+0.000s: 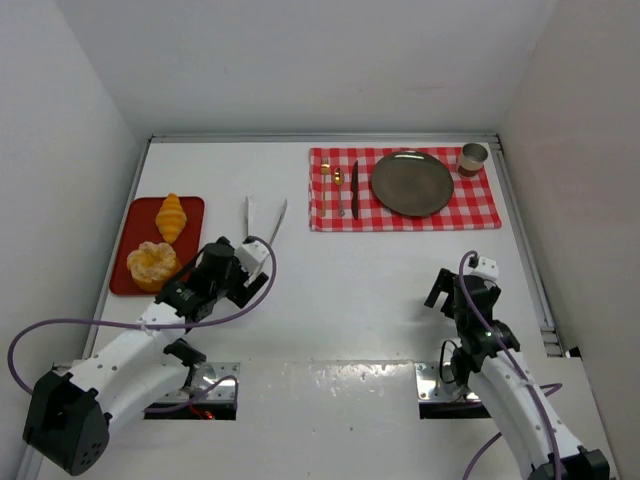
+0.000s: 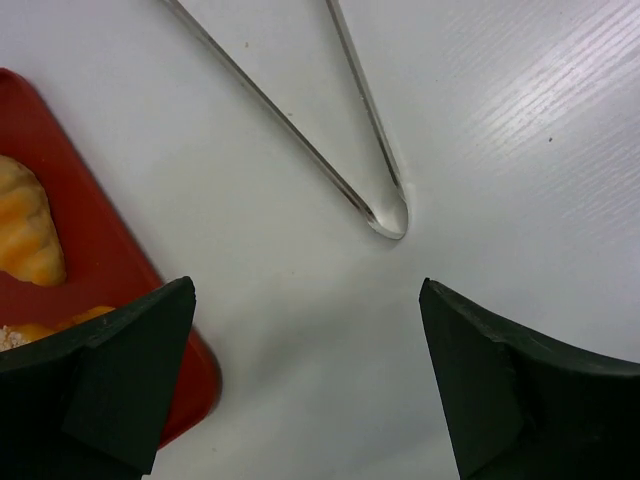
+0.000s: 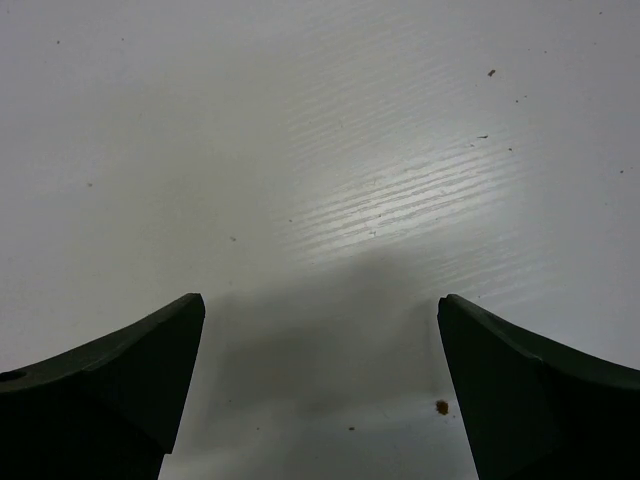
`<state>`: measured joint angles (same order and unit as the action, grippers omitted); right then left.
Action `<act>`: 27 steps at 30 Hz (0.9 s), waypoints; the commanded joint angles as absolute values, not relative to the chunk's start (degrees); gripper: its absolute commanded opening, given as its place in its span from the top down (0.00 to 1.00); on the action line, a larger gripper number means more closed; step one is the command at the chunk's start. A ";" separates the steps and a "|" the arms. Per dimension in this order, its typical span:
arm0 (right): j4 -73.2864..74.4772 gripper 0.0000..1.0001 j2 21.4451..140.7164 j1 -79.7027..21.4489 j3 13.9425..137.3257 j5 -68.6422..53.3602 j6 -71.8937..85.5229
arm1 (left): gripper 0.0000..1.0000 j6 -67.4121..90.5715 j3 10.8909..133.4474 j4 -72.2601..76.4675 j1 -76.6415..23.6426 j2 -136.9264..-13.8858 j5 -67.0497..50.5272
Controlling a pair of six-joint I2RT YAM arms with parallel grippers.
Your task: Place the bread
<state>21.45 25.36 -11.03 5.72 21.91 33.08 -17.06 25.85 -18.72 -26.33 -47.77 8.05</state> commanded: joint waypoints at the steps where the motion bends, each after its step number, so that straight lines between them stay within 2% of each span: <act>1: 19.87 0.00 25.93 -10.90 7.65 23.38 34.10 | 0.00 -14.07 25.84 -15.38 -25.22 -46.85 9.04; 3: 18.38 0.00 27.15 -11.16 7.65 23.12 33.84 | 0.00 -13.27 27.15 -14.85 -25.22 -47.37 12.90; 6: 14.16 0.00 30.65 -11.07 8.26 22.68 32.79 | 0.00 -23.50 32.76 -21.84 -27.50 -50.79 16.67; 8: 9.79 0.00 33.12 -11.07 8.87 21.80 31.21 | 0.00 -23.55 42.06 -25.81 -28.91 -54.91 19.25; 9: 7.49 0.00 37.22 -11.16 10.62 19.62 30.16 | 0.00 -25.47 52.54 -35.50 -29.53 -61.98 15.16; 11: 5.19 0.00 42.24 -10.99 13.34 17.59 28.67 | 0.00 -24.79 65.24 -47.75 -29.53 -72.02 9.52; 12: 4.84 0.00 45.58 -10.99 15.62 14.18 28.30 | 0.00 -20.70 77.22 -57.04 -28.49 -81.73 5.23; 16: 7.20 0.00 54.72 -10.90 22.65 8.19 29.17 | 0.00 -6.44 93.67 -62.67 -20.42 -97.95 -4.20; 18: 6.86 0.00 55.89 -10.99 23.38 5.46 30.32 | 0.00 -3.09 95.27 -57.96 -19.60 -100.19 -5.36; 19: 5.03 0.00 57.03 -10.99 22.60 3.71 30.67 | 0.00 -1.16 89.62 -52.53 -20.82 -100.20 -3.19; 21: 4.14 0.00 56.78 -10.99 21.54 3.25 30.85 | 0.00 1.92 87.82 -48.27 -22.23 -99.67 1.12; 27: 3.34 0.00 54.41 -11.07 17.94 3.16 32.69 | 0.00 8.26 81.92 -44.91 -20.31 -100.20 2.47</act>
<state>5.93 56.01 -11.00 19.44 4.64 31.00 2.90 82.21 -48.45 -21.30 -101.45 1.74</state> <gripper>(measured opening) 0.996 0.997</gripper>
